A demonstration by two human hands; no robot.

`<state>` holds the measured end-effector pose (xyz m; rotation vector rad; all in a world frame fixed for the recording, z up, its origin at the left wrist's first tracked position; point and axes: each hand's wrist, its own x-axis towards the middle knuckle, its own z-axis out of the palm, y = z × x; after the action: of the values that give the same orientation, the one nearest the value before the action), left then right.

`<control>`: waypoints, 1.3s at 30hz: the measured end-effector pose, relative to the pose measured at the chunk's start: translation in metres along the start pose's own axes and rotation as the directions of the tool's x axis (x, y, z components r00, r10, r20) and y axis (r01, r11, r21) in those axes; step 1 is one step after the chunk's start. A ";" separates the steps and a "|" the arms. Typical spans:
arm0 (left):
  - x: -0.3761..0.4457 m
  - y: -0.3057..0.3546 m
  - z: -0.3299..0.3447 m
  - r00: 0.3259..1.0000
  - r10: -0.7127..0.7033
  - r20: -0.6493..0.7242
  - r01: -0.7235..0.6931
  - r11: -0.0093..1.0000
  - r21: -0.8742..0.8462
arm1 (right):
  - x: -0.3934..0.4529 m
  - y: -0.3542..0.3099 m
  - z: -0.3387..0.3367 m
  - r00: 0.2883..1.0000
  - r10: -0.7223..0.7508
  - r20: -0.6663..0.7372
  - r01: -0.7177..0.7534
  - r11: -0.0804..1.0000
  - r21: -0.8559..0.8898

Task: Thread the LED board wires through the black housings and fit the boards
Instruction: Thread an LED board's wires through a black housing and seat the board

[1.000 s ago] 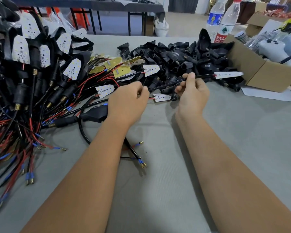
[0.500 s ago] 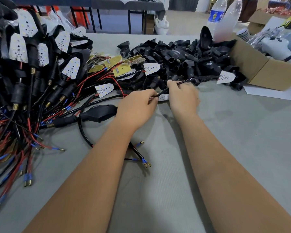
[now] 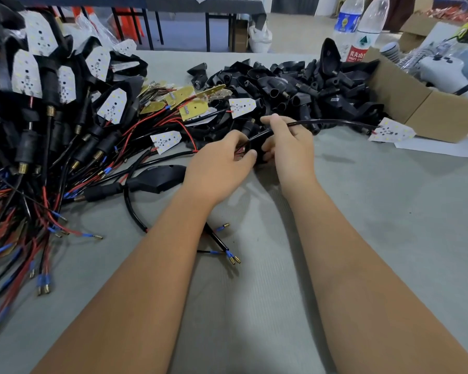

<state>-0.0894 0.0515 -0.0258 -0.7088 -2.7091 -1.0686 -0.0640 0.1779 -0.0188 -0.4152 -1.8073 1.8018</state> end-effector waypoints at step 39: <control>0.000 -0.003 -0.007 0.995 0.057 -0.086 -0.059 0.998 -0.021 | -0.009 -0.009 0.000 0.969 0.044 0.242 -0.136 0.915 0.379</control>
<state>-0.0906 0.0447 -0.0223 -0.7239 -2.5916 -1.0936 -0.0554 0.1725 -0.0115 -0.1382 -1.5271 2.2957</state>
